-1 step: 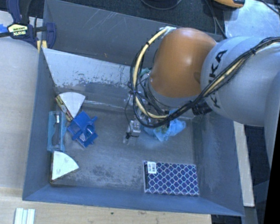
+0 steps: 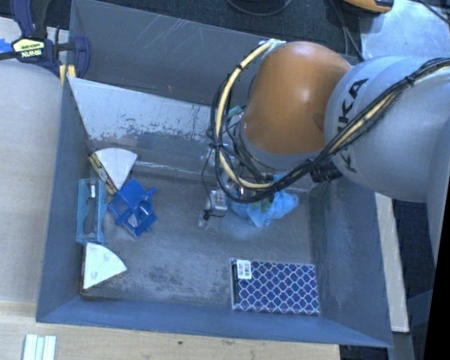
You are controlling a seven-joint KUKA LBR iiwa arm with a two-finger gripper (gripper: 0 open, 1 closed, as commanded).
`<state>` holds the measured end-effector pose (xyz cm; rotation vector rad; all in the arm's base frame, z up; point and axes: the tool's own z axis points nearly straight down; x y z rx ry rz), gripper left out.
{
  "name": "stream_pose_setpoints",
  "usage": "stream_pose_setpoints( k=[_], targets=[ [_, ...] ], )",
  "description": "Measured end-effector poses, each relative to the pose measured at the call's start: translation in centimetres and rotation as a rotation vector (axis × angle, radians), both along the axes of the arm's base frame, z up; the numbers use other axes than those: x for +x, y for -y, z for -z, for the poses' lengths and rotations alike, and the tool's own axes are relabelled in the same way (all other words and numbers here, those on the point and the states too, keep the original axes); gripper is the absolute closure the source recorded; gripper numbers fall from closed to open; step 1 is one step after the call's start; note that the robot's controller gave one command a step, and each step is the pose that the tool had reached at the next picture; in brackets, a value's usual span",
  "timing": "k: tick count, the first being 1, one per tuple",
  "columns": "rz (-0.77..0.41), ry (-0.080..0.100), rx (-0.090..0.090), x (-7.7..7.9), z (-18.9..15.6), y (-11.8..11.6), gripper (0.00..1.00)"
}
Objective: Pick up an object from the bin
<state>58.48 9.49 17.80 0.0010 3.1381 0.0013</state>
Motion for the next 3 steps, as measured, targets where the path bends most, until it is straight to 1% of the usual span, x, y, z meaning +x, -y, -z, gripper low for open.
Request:
stream_pose_setpoints(
  k=[1, 2, 3],
  targets=[
    [-0.124, -0.014, -0.001, 1.7, 9.3, -9.2, 0.00],
    [-0.231, 0.004, 0.000, 1.4, 4.6, -6.9, 0.00],
    [-0.075, -0.011, 0.001, 1.4, 7.8, -12.6, 0.00]
  ],
)
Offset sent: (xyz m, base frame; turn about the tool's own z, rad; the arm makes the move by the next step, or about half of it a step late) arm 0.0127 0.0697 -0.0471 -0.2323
